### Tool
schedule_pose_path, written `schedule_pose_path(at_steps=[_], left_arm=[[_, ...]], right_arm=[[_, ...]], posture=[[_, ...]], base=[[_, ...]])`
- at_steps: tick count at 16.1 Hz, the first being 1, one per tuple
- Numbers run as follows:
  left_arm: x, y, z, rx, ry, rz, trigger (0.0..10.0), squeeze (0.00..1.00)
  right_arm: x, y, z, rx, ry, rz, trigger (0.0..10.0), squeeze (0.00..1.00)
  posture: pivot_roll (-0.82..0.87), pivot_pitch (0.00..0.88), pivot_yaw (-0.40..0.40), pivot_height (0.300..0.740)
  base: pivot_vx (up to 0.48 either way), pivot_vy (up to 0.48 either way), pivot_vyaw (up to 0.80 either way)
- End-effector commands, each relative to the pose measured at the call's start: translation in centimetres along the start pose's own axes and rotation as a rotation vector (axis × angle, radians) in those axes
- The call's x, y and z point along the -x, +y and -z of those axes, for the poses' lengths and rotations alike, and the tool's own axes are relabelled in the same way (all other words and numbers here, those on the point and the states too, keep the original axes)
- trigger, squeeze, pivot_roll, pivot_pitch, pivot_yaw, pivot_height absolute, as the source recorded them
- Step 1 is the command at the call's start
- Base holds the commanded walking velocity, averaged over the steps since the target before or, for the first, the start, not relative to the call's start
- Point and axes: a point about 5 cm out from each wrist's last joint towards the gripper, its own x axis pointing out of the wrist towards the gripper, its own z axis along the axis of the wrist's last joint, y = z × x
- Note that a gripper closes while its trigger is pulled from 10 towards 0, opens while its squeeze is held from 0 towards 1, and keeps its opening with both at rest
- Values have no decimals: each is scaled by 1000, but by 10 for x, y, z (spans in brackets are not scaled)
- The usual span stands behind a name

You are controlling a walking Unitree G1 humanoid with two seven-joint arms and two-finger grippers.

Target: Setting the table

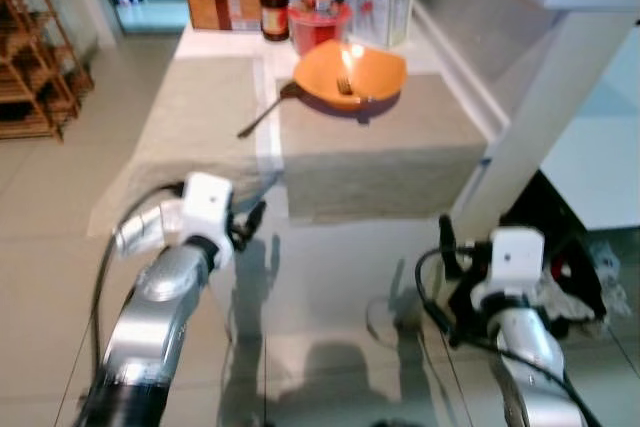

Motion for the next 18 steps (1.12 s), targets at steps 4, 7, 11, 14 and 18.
schedule_pose_path(at_steps=[4, 7, 11, 14, 18], left_arm=[[-27, -4, 39, 8, 243, 46, 10000, 0], [-25, -22, 97, -43, 473, 118, 10000, 0], [-13, -38, 136, -35, 631, 121, 10000, 0], [-1, -49, 157, -30, 734, 108, 10000, 0], [7, -59, 169, -71, 784, 138, 10000, 0]], right_arm=[[-10, -21, 30, -67, 132, 76, 10000, 0], [-5, -32, 74, -29, 316, 97, 10000, 0], [18, -31, 118, 13, 550, 82, 10000, 0], [34, -24, 139, -19, 707, 46, 10000, 0], [36, -19, 144, -24, 738, 23, 10000, 0]], posture=[[-53, 0, 8, 740], [-64, 0, 9, 740], [-52, 0, 2, 740], [-40, 0, 6, 740], [-38, 0, 6, 740]], base=[[0, 0, 0], [0, 0, 0], [0, 0, 0], [0, 0, 0], [0, 0, 0]])
